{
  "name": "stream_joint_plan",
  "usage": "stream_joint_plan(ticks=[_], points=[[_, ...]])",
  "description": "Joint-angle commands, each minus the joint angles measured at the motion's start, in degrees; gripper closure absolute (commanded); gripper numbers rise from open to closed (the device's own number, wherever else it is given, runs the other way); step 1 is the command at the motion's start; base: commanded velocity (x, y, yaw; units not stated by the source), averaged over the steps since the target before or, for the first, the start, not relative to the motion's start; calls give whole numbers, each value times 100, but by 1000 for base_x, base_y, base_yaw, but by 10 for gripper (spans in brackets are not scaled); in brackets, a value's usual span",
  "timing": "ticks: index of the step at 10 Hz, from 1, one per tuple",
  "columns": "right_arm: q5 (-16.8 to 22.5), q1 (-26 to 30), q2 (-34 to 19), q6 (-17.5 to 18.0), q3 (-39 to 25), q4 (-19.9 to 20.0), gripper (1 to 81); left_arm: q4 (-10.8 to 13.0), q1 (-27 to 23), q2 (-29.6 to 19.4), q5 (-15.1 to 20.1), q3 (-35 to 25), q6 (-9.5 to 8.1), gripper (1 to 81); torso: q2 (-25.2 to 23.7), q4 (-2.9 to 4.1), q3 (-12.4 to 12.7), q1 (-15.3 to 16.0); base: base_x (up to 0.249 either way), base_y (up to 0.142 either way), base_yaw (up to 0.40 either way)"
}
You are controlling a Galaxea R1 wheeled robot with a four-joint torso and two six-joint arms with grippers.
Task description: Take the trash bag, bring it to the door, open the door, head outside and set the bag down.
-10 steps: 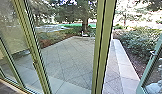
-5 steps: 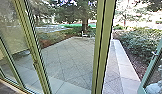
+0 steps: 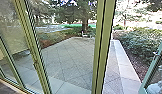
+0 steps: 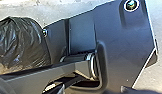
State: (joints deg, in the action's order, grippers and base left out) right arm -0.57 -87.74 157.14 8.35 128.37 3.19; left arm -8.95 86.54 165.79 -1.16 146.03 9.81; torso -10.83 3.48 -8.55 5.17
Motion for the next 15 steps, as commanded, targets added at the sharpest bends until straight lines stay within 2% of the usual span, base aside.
stream_joint_plan(ticks=[1,2,4,5,6,7,8,9,10,11,12,13,15], points=[[207,111,363,-9,485,-73,10,51,-265,-28,292,-13,21,811,0,445,0,0,0,0,0],[215,111,513,-1,643,-47,10,51,-273,-28,292,21,21,811,-2,88,0,-2,0,0,0],[215,68,855,-9,933,-82,10,42,-308,50,292,240,12,811,-4,286,0,-5,0,0,0],[215,49,1014,-17,1135,-108,10,42,-308,112,292,355,12,811,-4,300,0,-5,0,0,0],[215,32,1147,-18,1339,-126,10,42,-309,165,292,435,12,811,-4,160,0,-5,0,0,0],[215,32,1261,-26,1496,-152,10,51,-309,209,292,470,12,811,-4,-226,239,-5,0,0,0],[215,24,1348,-26,1620,-161,10,51,-326,227,292,488,12,811,-6,-237,302,-5,0,0,0],[215,23,1375,-26,1629,-161,10,51,-334,227,292,488,12,811,-6,-324,353,-5,0,0,0],[215,31,1384,-26,1629,-161,10,51,-334,218,292,488,12,811,-6,24,138,-7,0,0,0],[215,24,1402,-26,1629,-161,10,51,-335,218,292,488,12,811,-6,-148,221,-7,0,0,0],[224,23,1428,-26,1629,-170,10,60,-335,227,300,488,12,811,-9,-280,258,-11,0,0,0],[224,6,1471,-26,1629,-213,10,69,-335,236,309,488,21,811,-9,-343,280,-11,0,0,0],[277,-3,1674,-18,1849,-311,10,86,-335,244,309,488,29,811,-11,-343,280,-13,0,0,0]])
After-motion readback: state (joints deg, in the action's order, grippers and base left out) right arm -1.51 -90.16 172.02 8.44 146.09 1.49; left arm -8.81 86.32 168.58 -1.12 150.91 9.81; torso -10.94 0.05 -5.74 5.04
